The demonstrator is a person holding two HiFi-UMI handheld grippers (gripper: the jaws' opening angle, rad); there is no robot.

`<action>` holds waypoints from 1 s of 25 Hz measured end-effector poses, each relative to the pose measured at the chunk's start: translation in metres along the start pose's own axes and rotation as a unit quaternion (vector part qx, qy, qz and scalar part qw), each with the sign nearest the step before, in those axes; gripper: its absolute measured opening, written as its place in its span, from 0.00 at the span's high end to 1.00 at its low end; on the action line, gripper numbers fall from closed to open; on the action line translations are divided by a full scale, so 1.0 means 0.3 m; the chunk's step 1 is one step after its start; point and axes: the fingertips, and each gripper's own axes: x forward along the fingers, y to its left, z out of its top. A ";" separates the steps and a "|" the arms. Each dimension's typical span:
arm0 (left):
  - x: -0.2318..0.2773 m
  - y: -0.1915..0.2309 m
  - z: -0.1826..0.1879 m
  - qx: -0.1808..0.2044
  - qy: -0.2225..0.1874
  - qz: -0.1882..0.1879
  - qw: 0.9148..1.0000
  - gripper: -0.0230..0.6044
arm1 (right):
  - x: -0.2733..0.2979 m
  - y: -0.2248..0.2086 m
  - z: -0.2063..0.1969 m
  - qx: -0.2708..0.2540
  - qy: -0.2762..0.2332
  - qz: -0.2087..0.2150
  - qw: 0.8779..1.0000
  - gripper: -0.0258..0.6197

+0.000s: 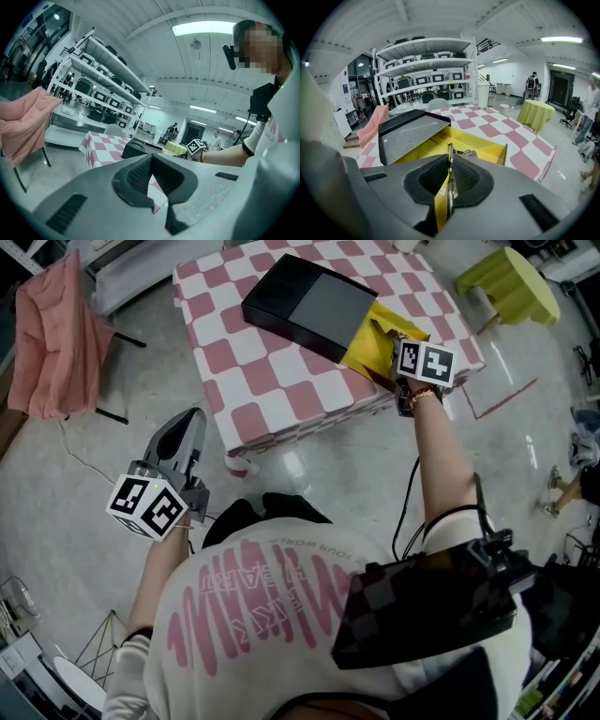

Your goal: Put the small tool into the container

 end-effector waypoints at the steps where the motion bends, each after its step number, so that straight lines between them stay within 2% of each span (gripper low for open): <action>1: 0.000 0.002 0.001 0.000 0.000 0.000 1.000 0.95 | 0.001 -0.001 -0.002 -0.001 0.004 0.000 1.000 0.92; 25: -0.032 0.006 -0.030 -0.016 0.008 -0.006 1.000 0.95 | 0.004 -0.047 -0.019 0.025 0.034 -0.049 0.998 0.90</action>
